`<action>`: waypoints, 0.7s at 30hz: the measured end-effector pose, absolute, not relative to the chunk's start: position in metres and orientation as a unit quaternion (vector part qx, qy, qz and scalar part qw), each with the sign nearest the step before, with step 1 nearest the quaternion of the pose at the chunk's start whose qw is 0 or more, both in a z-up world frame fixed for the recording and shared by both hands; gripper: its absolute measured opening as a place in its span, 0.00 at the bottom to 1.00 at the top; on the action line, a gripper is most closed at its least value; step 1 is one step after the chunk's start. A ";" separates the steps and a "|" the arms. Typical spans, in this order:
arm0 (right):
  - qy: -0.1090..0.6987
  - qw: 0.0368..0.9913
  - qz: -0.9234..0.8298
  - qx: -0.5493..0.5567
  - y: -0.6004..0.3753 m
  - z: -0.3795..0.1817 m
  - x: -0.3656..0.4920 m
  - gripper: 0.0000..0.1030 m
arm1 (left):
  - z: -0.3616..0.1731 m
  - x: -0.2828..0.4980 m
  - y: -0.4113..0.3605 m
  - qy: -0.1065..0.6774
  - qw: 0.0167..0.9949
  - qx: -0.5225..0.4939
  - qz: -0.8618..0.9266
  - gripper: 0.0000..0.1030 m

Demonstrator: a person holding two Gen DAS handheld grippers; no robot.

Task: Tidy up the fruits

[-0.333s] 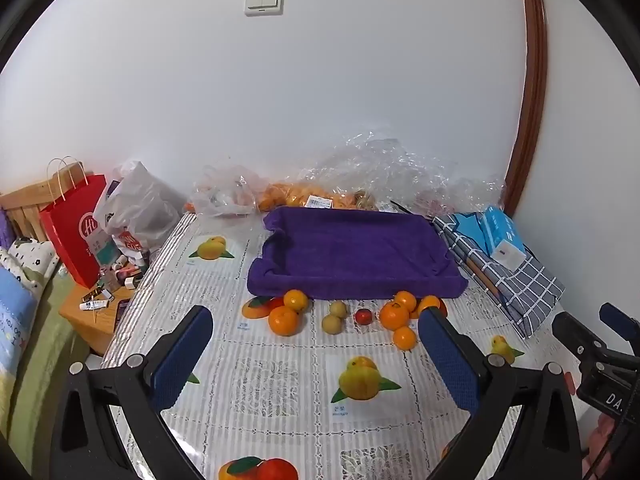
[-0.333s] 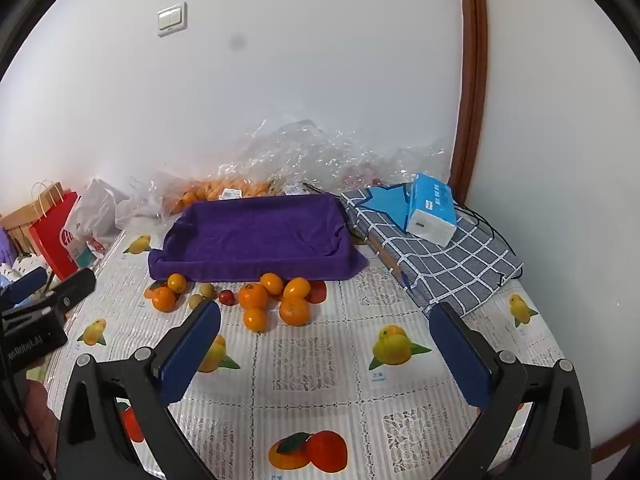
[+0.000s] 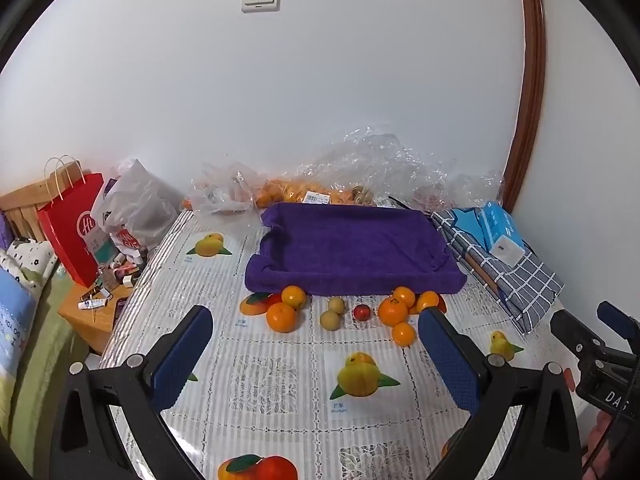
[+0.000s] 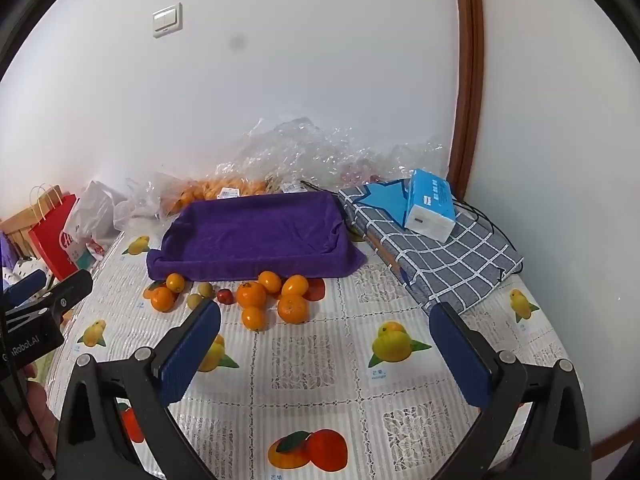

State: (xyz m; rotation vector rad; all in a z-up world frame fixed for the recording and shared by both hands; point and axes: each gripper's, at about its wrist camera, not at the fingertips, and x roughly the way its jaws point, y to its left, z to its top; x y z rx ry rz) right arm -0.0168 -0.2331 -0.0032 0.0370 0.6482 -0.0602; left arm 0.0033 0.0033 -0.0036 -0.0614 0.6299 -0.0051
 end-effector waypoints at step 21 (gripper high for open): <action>0.315 0.948 -0.016 0.028 -0.215 -0.004 -0.008 1.00 | -0.006 0.004 0.010 0.310 0.950 -0.031 -0.002 1.00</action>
